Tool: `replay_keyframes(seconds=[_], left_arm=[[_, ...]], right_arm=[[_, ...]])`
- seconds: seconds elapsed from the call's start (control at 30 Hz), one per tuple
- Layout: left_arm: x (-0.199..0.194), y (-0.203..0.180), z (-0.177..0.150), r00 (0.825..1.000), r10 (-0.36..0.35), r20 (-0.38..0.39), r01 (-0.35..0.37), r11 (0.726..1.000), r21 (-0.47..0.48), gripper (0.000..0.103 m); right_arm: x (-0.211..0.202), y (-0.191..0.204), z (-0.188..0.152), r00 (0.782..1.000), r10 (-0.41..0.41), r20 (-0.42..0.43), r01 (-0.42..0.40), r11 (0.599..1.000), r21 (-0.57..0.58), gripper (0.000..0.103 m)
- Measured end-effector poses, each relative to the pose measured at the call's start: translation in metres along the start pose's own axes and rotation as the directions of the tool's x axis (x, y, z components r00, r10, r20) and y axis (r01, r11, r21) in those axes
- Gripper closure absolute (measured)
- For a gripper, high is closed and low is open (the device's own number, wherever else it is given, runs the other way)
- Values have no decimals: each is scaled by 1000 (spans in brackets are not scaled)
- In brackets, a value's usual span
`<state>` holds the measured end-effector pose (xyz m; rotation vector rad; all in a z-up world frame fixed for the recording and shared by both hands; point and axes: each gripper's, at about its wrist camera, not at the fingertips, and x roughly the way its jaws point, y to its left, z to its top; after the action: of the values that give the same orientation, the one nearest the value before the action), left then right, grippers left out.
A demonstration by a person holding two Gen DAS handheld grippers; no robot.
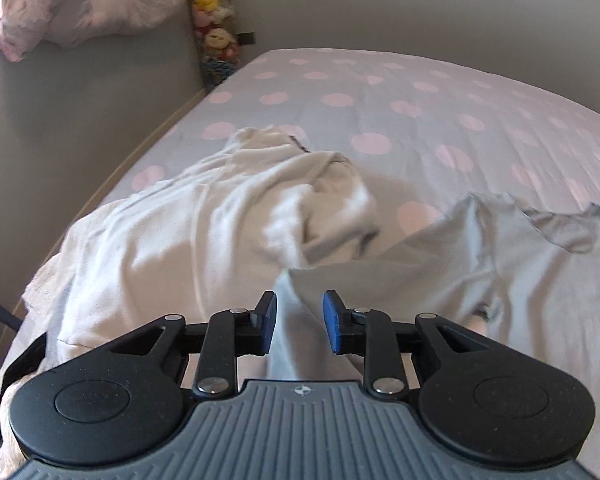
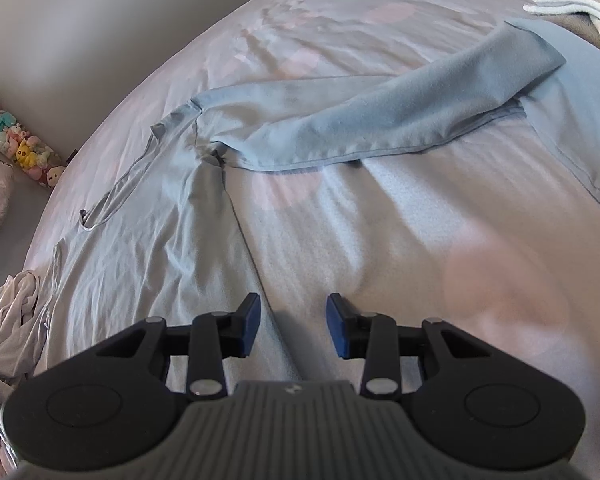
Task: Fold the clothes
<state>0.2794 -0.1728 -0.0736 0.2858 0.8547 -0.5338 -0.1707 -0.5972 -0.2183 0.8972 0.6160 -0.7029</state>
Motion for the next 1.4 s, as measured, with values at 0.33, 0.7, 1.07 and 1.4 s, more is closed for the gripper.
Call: replay_keyframes(seconds=[0.33,0.7,1.07,1.4], left_arm=[[-17,-102,-98,893,-227,-389,414,754,511,70],[7,-162,-148,774,-128,-620,590,502,633,62],[5,-180,-175,727,-126,-675,648,451,614,82],[-35,-161,-161,740,-127,-660,627,485,609,103]], right_arm=[[-18,7,12,992,36,-123,-44,997,-63,63],[-36,22,-4,891,-134,-433,-98,876,-472,63],[-20,15,-21,809,-184,-559,-167,839,-518,75],[-58,26,-15,817,-160,-554,-204,819,-537,100]])
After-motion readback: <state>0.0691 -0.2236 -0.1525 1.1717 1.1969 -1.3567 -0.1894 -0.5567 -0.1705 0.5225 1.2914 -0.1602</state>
